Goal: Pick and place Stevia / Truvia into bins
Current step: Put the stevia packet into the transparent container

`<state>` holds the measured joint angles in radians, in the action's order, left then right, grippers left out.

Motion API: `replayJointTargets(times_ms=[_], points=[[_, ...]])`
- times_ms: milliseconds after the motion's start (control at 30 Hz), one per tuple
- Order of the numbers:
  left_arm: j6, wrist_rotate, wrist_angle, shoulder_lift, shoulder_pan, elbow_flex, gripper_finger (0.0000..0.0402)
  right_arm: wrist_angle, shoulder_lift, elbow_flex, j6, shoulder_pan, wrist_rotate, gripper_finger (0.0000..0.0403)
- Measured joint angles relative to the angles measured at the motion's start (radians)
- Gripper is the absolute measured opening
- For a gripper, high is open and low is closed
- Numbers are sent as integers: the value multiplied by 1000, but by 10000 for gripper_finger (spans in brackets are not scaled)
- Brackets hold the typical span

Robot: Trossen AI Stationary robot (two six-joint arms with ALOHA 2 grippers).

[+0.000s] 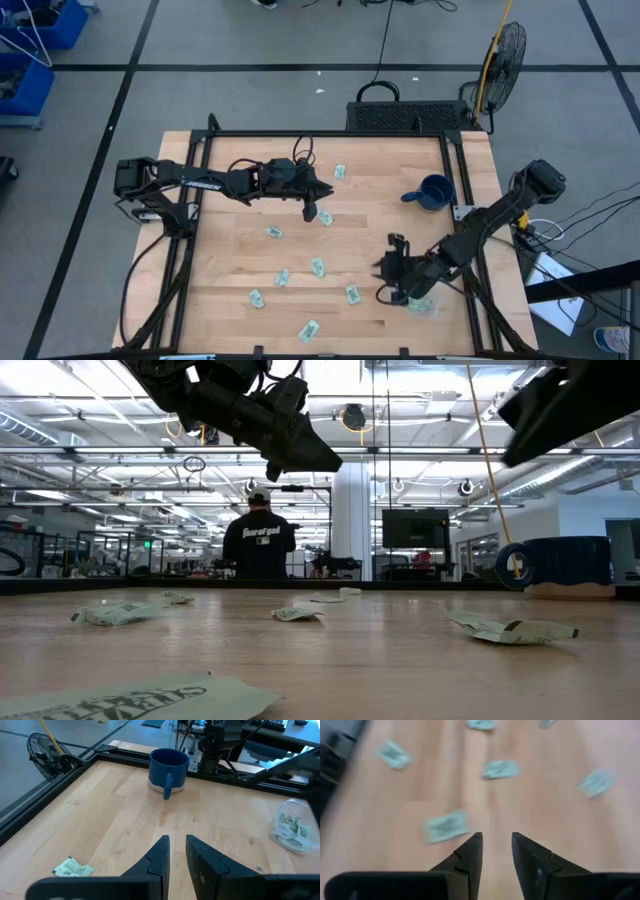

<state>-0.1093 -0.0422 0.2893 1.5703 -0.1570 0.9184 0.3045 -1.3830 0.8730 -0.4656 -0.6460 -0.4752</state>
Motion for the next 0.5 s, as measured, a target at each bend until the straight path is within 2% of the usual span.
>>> replayJointTargets(times_ms=[67,167,500], points=[[0,0,0,0,0,0,65,7,0,0,106,30,-47,100],[0,0,0,0,0,0,65,7,0,0,139,103,-104,100],[0,0,0,0,0,0,65,5,0,0,146,357,-99,100]])
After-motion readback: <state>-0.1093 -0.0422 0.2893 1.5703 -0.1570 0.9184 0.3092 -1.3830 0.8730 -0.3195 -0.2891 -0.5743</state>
